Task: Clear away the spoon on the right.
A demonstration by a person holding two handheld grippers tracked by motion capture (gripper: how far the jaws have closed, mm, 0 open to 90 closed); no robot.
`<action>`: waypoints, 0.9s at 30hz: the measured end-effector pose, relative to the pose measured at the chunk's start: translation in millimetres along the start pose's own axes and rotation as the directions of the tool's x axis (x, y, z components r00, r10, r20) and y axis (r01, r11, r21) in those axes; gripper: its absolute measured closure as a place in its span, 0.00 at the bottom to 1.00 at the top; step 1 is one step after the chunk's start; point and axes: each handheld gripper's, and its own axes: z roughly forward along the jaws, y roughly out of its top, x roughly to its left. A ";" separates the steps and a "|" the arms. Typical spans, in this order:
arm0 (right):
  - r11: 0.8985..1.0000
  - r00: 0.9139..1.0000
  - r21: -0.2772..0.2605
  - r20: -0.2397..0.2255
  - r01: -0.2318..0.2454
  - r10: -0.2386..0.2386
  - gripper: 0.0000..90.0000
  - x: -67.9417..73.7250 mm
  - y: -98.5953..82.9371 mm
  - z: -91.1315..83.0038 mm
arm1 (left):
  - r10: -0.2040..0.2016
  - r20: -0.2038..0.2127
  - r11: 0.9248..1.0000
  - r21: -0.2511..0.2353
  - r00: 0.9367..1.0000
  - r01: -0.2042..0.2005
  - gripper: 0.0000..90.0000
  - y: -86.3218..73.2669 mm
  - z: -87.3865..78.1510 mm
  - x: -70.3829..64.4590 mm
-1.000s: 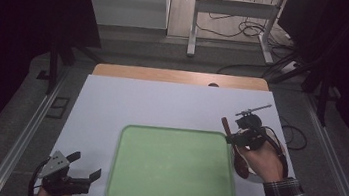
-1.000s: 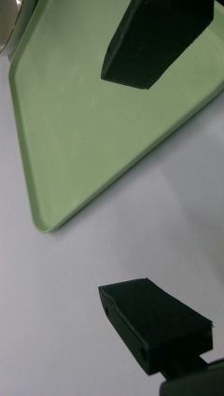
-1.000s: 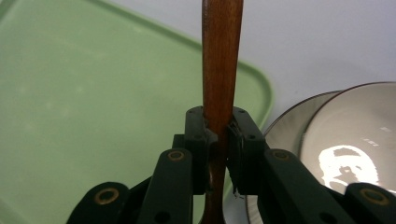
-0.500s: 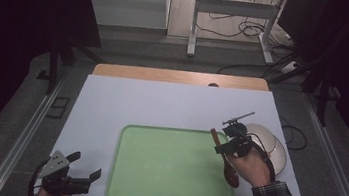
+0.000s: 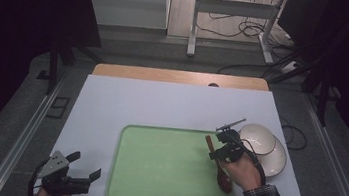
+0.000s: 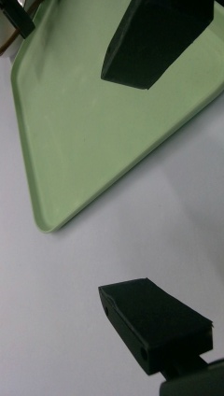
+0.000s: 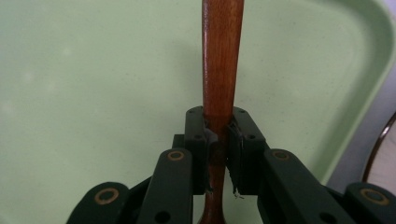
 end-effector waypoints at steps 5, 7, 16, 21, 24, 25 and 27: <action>1.000 1.000 0.005 0.011 0.001 -0.001 0.88 -0.2 -3.3 7.7 | 0.000 0.000 1.000 0.000 1.000 0.000 0.01 0.0 0.0 0.0; 1.000 1.000 0.001 0.015 0.006 -0.006 0.88 0.5 -4.4 9.8 | 0.001 0.000 1.000 0.002 1.000 -0.001 0.01 0.0 0.0 -0.1; 0.999 0.998 -0.011 0.039 0.052 -0.051 0.79 2.2 -5.7 11.0 | 0.001 0.000 1.000 0.002 1.000 -0.001 0.01 0.0 0.0 -0.1; 0.996 0.996 -0.037 0.056 0.076 -0.074 0.76 3.6 -6.4 4.9 | 0.001 0.000 1.000 0.002 1.000 -0.001 0.01 0.0 0.0 -0.2; 0.991 0.991 -0.059 0.068 0.118 -0.114 0.76 5.7 -7.8 0.0 | 0.003 0.000 1.000 0.003 1.000 -0.003 0.01 0.0 0.0 -0.3; 0.989 0.989 -0.071 0.072 0.131 -0.126 0.76 6.2 -8.5 -2.0 | 0.003 0.000 1.000 0.003 1.000 -0.003 0.01 0.0 0.1 -0.4; 0.985 0.987 -0.091 0.075 0.147 -0.140 0.77 7.2 -9.9 -4.3 | 0.004 0.000 1.000 0.003 1.000 -0.004 0.01 0.1 0.1 -0.5</action>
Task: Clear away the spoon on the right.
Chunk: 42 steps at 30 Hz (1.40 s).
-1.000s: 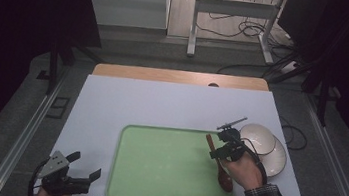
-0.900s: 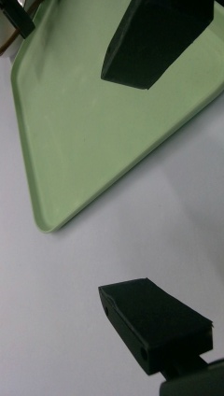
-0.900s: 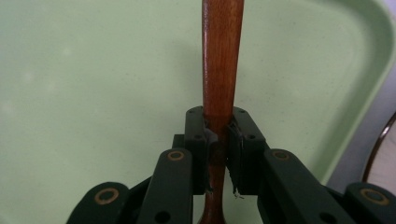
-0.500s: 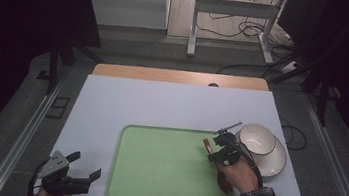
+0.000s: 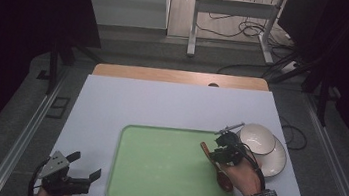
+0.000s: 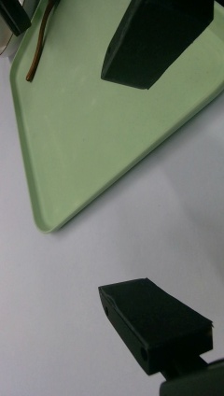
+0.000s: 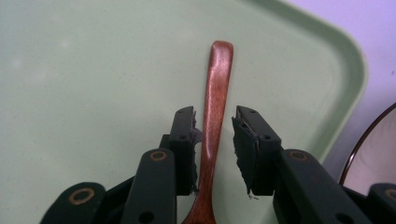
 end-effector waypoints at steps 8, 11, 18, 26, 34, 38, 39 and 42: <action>0.993 0.998 -0.101 0.008 0.068 -0.068 0.85 9.0 -5.9 -6.7 | 0.001 0.000 1.000 0.001 1.000 -0.001 0.01 -0.1 0.1 0.0; 0.986 0.996 -0.139 0.012 0.088 -0.087 0.88 12.2 -8.5 -7.2 | 0.000 0.001 1.000 0.000 1.000 0.000 0.01 -0.1 -0.1 0.1; 0.972 0.994 -0.210 0.008 0.107 -0.108 0.98 16.1 -20.2 -2.0 | -0.002 0.000 1.000 0.000 1.000 0.002 0.01 -0.3 0.0 0.6; 0.965 0.994 -0.240 0.003 0.106 -0.109 1.00 19.7 -33.5 -0.8 | 0.005 0.005 1.000 0.001 1.000 -0.005 0.02 -0.2 0.6 -0.3; 0.970 0.993 -0.211 0.005 0.117 -0.118 1.00 18.7 -36.5 12.9 | 0.003 0.006 1.000 -0.001 1.000 -0.003 0.02 -0.3 0.4 0.3; 0.971 0.992 -0.205 0.010 0.127 -0.128 1.00 19.8 -36.1 17.6 | 0.004 0.006 1.000 0.000 1.000 -0.004 0.02 -0.3 0.9 0.1; 0.971 0.992 -0.203 0.010 0.126 -0.127 1.00 20.4 -35.9 18.3 | 0.004 0.006 1.000 0.001 1.000 -0.004 0.02 -0.3 1.0 0.1; 0.971 0.991 -0.195 0.014 0.136 -0.136 1.00 21.4 -34.8 22.7 | 0.004 0.007 1.000 0.000 1.000 -0.004 0.02 -0.4 1.0 0.2</action>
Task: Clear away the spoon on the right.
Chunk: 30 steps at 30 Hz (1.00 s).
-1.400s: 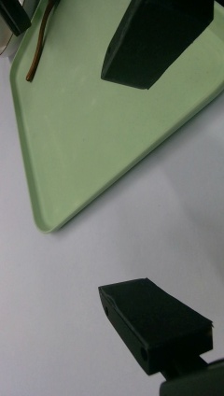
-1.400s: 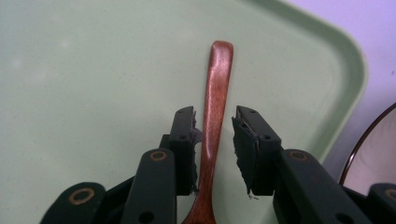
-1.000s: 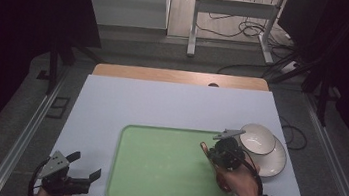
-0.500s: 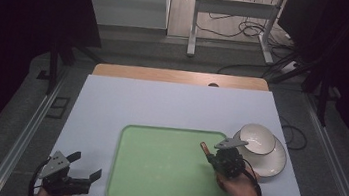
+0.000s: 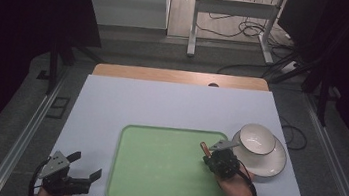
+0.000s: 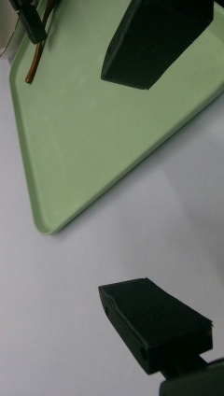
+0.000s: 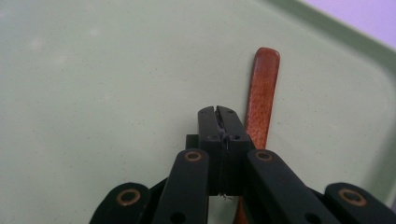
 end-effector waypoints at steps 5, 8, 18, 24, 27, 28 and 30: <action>1.000 1.000 0.005 0.006 0.002 -0.002 1.00 0.0 0.0 2.5 | -0.001 0.000 1.000 0.000 1.000 0.001 0.02 0.0 -0.1 0.3; 1.000 1.000 0.008 0.017 0.005 -0.005 1.00 -0.7 -0.2 2.8 | -0.001 0.001 1.000 0.001 1.000 0.001 0.02 -0.1 0.1 0.1; 1.000 0.999 0.011 0.034 -0.015 0.015 1.00 -8.0 -2.2 3.0 | -0.001 0.000 1.000 0.003 1.000 0.001 0.02 -0.3 0.3 0.3; 0.999 0.998 0.006 0.046 -0.035 0.034 1.00 -13.5 -3.3 1.6 | -0.004 0.000 1.000 0.003 1.000 0.004 0.02 -0.4 0.4 0.6; 0.999 0.998 0.006 0.053 -0.044 0.044 1.00 -17.0 -4.3 0.9 | -0.003 0.001 1.000 0.004 1.000 0.003 0.02 -0.4 0.2 0.6; 0.999 0.997 0.006 0.054 -0.047 0.046 1.00 -17.7 -4.5 0.7 | -0.003 0.001 1.000 0.004 1.000 0.003 0.02 -0.4 0.2 0.6; 0.999 0.997 0.004 0.057 -0.053 0.052 1.00 -19.4 -4.9 0.1 | -0.004 0.001 1.000 0.004 1.000 0.004 0.02 -0.5 0.3 0.8</action>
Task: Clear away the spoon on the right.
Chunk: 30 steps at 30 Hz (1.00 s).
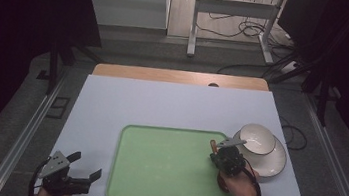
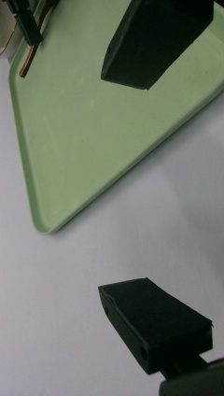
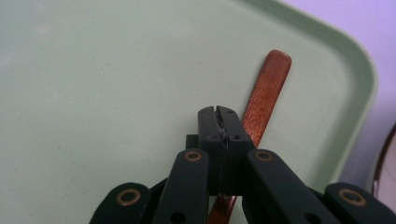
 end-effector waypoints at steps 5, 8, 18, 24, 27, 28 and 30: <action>1.000 1.000 -0.001 0.006 -0.013 0.013 1.00 -4.1 -1.0 -0.9 | -0.003 0.001 1.000 -0.001 1.000 0.003 0.02 -0.1 -0.1 0.3; 1.000 1.000 -0.002 0.012 -0.017 0.017 1.00 -6.6 -1.5 -1.5 | -0.002 0.001 1.000 0.000 1.000 0.002 0.02 -0.1 -0.1 0.2; 0.999 0.999 -0.002 0.023 -0.035 0.035 1.00 -12.0 -3.4 -3.2 | -0.002 0.001 1.000 -0.001 1.000 0.002 0.02 -0.1 -0.3 0.2; 0.999 0.999 -0.001 0.028 -0.040 0.040 1.00 -12.7 -3.5 -2.8 | -0.001 0.001 1.000 -0.001 1.000 0.001 0.02 0.0 -0.3 0.1; 0.999 0.999 -0.001 0.022 -0.038 0.038 0.99 -12.4 -3.3 -2.9 | -0.001 0.001 1.000 -0.001 1.000 0.001 0.02 0.0 -0.3 0.1; 0.999 0.999 -0.004 0.017 -0.035 0.035 0.99 -12.1 -3.1 -3.3 | -0.002 0.001 1.000 -0.002 1.000 0.002 0.02 0.0 -0.3 0.0; 0.999 0.999 -0.012 0.013 -0.030 0.030 0.97 -9.9 -2.1 -4.7 | -0.002 0.000 1.000 -0.003 1.000 0.002 0.02 0.0 -0.3 0.1</action>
